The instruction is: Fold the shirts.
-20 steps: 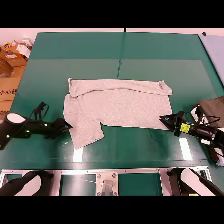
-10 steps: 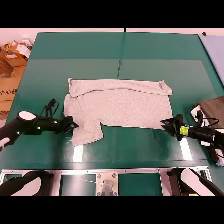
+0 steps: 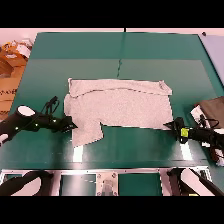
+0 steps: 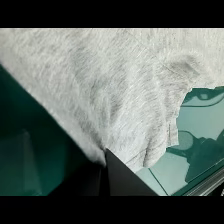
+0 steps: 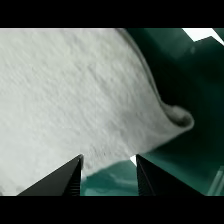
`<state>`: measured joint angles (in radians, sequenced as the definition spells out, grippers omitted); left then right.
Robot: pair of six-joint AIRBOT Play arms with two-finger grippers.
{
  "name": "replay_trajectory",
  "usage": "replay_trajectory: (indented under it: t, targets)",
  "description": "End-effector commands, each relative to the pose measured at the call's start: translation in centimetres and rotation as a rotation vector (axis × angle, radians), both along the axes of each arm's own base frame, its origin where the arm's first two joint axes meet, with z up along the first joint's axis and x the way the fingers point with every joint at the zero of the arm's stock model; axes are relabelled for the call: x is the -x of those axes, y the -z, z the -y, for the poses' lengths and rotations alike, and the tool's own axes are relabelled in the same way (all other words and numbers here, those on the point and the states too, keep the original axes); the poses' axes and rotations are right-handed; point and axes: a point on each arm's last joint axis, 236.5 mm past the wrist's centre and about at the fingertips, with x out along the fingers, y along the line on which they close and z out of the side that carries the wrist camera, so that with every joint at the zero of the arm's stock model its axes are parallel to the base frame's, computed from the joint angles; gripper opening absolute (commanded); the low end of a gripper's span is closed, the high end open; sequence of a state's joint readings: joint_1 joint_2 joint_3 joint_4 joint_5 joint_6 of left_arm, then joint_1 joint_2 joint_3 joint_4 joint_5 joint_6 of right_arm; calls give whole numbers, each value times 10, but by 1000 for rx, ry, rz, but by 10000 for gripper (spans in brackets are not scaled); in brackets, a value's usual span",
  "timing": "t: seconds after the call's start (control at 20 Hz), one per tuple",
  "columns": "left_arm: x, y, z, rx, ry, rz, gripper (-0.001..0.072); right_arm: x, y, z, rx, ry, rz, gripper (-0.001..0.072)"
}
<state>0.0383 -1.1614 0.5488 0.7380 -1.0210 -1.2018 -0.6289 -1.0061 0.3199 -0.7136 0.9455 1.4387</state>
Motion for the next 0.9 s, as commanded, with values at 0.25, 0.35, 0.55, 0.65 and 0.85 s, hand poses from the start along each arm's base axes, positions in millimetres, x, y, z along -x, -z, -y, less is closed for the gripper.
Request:
replay_trajectory:
  t: [0.25,0.35,0.55,0.65,0.85]
  targets:
    - [-26,-22,-3,-14,15,79,19,-39,-5,2,102,49,110,9]
    - [-19,-33,1,-3,59,71,18,-37,-13,-1,92,-5,123,9]
    - [13,-60,-26,-155,89,85,18,-17,-52,22,165,-35,161,8]
    - [29,-81,-35,-200,73,113,18,6,-68,33,220,-33,134,9]
    - [47,-105,-22,-162,80,140,18,28,-84,27,251,-54,125,9]
